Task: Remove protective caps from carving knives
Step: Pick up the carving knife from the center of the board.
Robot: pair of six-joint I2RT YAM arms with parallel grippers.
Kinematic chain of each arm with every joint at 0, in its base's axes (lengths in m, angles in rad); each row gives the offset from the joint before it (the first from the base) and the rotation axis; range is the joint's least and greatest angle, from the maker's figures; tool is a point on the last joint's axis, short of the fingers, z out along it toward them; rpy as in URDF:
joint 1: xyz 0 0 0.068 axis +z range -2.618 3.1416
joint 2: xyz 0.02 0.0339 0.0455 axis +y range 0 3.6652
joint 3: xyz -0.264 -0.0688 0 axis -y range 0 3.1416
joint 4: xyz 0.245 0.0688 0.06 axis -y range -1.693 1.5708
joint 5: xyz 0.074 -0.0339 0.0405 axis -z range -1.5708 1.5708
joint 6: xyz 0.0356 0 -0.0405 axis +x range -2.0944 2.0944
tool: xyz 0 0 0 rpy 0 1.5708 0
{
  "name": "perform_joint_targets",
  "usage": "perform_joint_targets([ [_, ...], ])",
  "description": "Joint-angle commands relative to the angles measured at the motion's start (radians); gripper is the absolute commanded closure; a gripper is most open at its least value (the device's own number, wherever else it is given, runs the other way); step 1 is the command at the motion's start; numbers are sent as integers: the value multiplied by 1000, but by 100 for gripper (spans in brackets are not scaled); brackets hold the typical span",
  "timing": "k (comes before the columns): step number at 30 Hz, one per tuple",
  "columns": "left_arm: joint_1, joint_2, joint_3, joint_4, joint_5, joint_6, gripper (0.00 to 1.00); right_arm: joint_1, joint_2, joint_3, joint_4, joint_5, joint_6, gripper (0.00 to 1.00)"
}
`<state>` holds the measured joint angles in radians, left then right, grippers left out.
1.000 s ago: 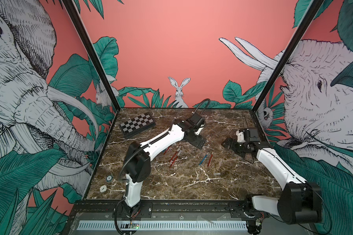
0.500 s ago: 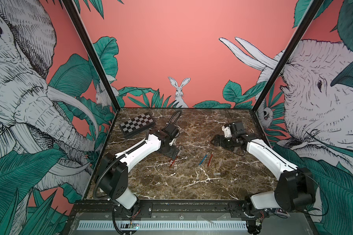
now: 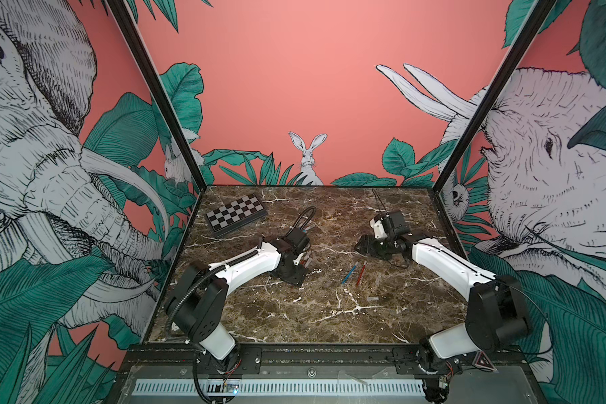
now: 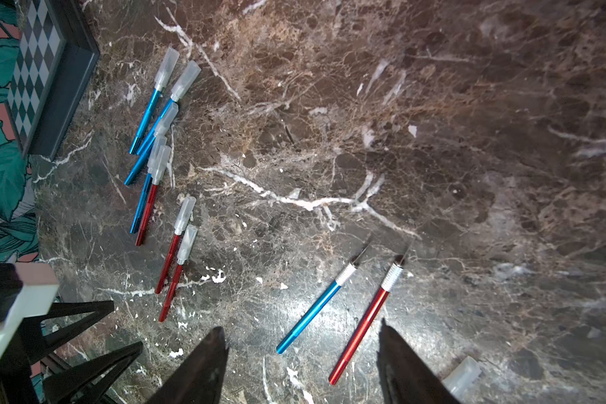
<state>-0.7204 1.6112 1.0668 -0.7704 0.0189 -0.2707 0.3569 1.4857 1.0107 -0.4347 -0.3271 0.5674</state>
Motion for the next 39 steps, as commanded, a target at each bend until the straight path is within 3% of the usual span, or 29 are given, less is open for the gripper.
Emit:
perform_joint_targets([
  [1, -22, 34, 35, 28, 9, 6, 26, 4, -2, -20, 40, 13, 16, 35],
  [12, -32, 127, 92, 52, 8, 41, 33, -6, -46, -87, 81, 33, 34, 34],
  [14, -32, 140, 97, 56, 9, 47, 41, -10, -51, -93, 84, 33, 33, 34],
  [18, -31, 165, 118, 53, 11, 59, 45, -15, -66, -108, 94, 37, 34, 36],
  [39, -29, 239, 156, 56, -38, 90, 47, -30, -52, -126, 132, 9, 20, 39],
])
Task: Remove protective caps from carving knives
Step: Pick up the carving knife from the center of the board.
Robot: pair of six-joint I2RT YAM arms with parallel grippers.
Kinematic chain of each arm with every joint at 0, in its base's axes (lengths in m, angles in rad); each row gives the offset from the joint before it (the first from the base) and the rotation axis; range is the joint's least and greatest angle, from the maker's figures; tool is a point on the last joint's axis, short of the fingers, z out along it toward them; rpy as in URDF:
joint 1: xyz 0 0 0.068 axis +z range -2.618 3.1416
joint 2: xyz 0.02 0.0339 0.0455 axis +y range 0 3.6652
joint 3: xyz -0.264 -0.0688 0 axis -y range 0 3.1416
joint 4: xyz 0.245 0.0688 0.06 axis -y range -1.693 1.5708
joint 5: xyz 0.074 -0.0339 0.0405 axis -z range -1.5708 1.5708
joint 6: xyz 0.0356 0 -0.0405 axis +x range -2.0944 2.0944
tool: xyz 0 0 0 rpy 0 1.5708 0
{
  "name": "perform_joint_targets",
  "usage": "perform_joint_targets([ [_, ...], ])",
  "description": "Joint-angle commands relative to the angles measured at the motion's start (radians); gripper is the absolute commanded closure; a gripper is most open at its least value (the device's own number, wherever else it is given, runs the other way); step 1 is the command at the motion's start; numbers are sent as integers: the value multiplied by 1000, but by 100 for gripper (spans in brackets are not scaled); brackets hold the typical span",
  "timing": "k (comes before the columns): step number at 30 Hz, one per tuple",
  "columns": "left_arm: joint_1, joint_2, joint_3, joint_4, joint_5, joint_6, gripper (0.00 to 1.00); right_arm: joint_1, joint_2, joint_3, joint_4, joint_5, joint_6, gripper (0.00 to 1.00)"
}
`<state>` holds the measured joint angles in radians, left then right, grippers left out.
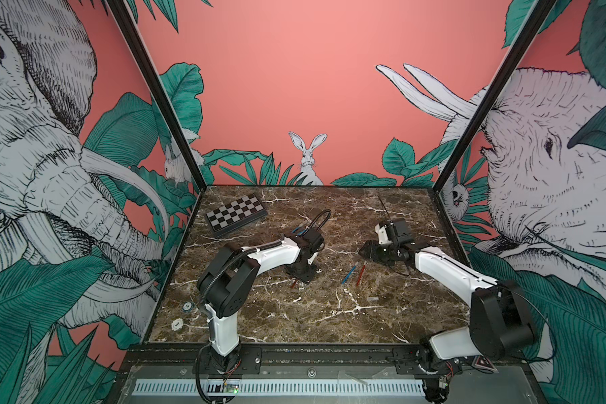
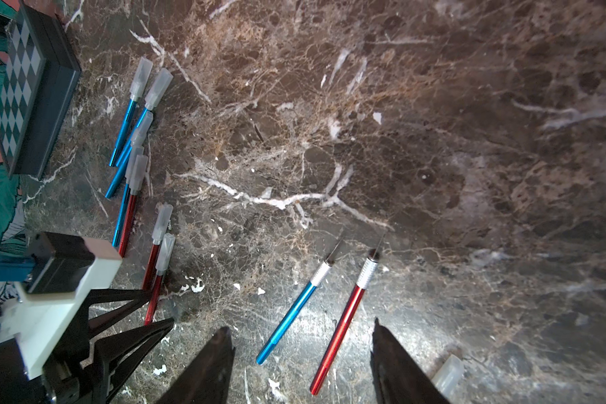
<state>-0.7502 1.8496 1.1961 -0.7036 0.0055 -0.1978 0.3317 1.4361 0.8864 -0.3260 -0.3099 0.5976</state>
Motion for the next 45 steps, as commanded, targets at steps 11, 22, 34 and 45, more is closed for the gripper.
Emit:
perform_joint_targets([
  [11, 18, 21, 24, 10, -15, 27, 56, -7, -2, 0, 26, -11, -14, 41],
  [22, 38, 52, 33, -5, -10, 77, 68, -13, -18, -4, 16, -8, -20, 42],
  [34, 41, 100, 9, 14, 54, 85, 79, -16, -19, -15, 26, -11, -19, 43],
  [45, 41, 63, 12, 23, 104, 97, 90, -15, 1, 5, 43, -40, -25, 44],
])
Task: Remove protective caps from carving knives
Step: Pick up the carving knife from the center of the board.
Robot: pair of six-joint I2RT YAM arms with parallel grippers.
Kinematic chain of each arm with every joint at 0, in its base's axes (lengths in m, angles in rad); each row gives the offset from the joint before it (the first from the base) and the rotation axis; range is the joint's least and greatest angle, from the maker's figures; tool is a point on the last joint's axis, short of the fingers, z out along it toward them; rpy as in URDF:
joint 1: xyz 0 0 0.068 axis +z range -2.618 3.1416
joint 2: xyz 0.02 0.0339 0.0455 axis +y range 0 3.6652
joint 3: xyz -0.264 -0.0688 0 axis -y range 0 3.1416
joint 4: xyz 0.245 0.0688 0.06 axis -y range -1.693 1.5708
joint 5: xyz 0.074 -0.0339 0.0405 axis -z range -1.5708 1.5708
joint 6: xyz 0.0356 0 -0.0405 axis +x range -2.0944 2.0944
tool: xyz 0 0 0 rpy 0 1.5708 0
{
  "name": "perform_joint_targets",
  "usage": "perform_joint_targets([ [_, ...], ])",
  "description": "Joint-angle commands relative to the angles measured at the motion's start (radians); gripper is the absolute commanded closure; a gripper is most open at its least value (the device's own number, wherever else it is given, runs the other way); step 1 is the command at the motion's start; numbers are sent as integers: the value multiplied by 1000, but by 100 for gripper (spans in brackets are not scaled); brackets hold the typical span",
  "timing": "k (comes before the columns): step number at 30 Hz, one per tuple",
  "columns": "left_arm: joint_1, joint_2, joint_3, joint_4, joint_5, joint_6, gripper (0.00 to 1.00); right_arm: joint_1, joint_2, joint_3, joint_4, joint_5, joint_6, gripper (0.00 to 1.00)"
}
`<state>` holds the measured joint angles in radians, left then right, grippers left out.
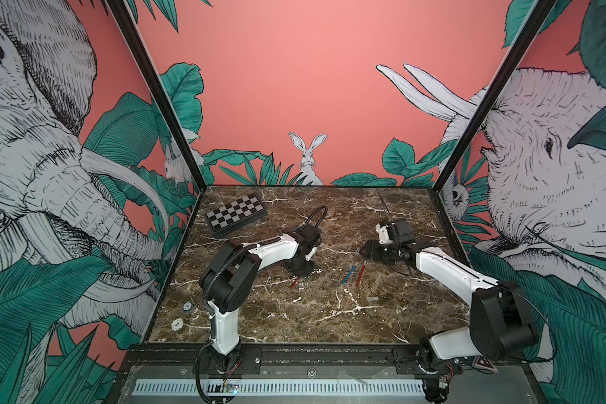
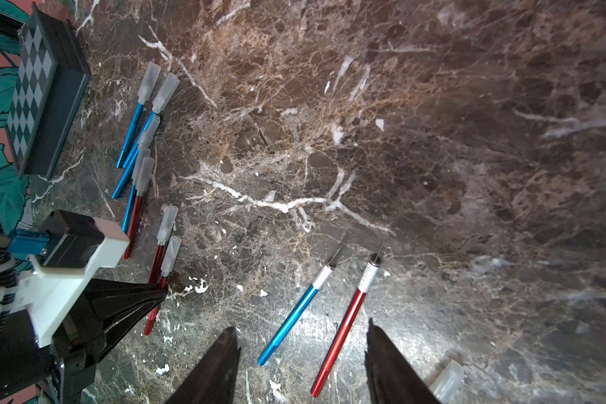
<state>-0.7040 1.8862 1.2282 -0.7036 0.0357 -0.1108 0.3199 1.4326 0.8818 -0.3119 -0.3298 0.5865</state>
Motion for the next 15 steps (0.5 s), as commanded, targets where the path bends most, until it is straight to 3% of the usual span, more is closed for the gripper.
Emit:
perform_joint_targets([
  [1, -5, 18, -20, 21, 87, 12, 90, -3, 6, 9, 36, -30, -14, 43],
  [7, -5, -51, -3, 20, 163, 1, 91, -3, 4, 3, 72, -76, -10, 43],
  [15, -6, -171, -19, 160, 374, -72, 91, 5, -9, -32, 211, -193, 27, 44],
])
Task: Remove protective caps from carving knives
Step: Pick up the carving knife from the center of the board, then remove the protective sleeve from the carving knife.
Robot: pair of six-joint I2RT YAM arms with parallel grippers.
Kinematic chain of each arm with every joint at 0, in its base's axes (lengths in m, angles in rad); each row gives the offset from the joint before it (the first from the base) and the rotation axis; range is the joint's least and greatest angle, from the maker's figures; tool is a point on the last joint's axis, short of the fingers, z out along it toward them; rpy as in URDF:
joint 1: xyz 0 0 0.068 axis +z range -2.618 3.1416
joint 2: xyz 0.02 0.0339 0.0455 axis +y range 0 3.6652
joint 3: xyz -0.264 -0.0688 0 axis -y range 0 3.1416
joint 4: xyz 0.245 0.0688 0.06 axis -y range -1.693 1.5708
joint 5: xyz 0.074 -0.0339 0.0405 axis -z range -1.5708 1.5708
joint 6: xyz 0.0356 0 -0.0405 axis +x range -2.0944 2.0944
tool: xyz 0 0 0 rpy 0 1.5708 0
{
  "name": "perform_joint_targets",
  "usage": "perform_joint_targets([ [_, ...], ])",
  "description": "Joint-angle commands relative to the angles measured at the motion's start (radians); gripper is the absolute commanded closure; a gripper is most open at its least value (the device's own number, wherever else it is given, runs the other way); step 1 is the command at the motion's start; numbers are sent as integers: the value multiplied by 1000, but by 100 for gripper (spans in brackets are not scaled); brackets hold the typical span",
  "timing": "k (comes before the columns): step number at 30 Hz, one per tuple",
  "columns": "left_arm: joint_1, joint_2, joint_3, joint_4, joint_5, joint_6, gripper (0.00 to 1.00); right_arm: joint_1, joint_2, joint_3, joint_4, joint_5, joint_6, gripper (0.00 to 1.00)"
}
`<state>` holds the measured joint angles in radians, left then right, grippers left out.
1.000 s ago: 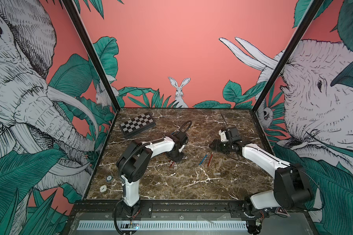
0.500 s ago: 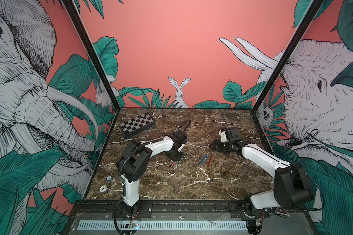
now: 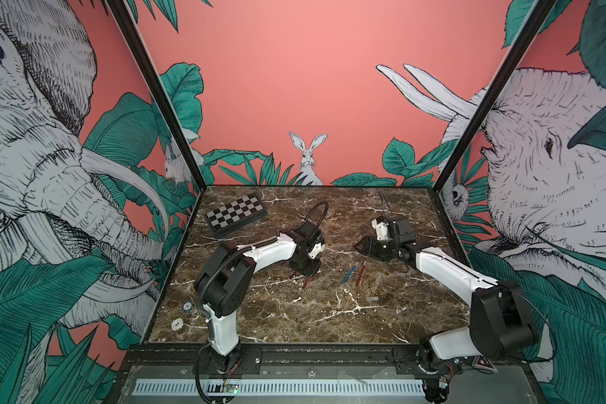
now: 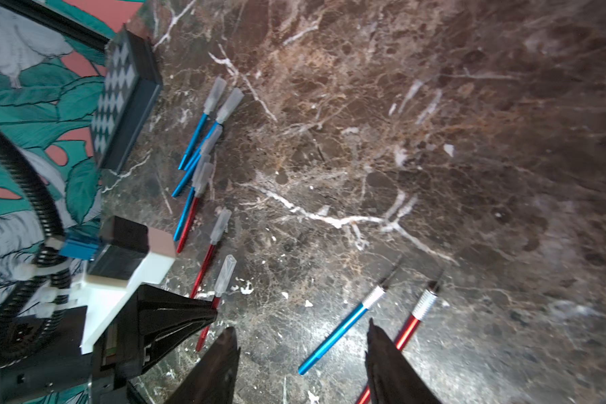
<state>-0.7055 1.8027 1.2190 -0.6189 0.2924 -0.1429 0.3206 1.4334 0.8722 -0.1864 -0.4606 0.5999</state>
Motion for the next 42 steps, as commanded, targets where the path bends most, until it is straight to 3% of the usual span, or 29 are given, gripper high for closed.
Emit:
perform_joint_targets([
  [1, -4, -99, -10, 92, 133, -49, 90, 6, -11, -27, 100, -71, 19, 44],
  [9, -4, -152, -32, 255, 238, -160, 90, 42, -25, -16, 176, -111, 33, 46],
  [29, -4, -135, -29, 304, 278, -200, 91, 127, -4, 25, 269, -131, 60, 52],
  [42, -3, -129, -32, 304, 283, -200, 91, 154, 35, 37, 309, -100, 91, 65],
])
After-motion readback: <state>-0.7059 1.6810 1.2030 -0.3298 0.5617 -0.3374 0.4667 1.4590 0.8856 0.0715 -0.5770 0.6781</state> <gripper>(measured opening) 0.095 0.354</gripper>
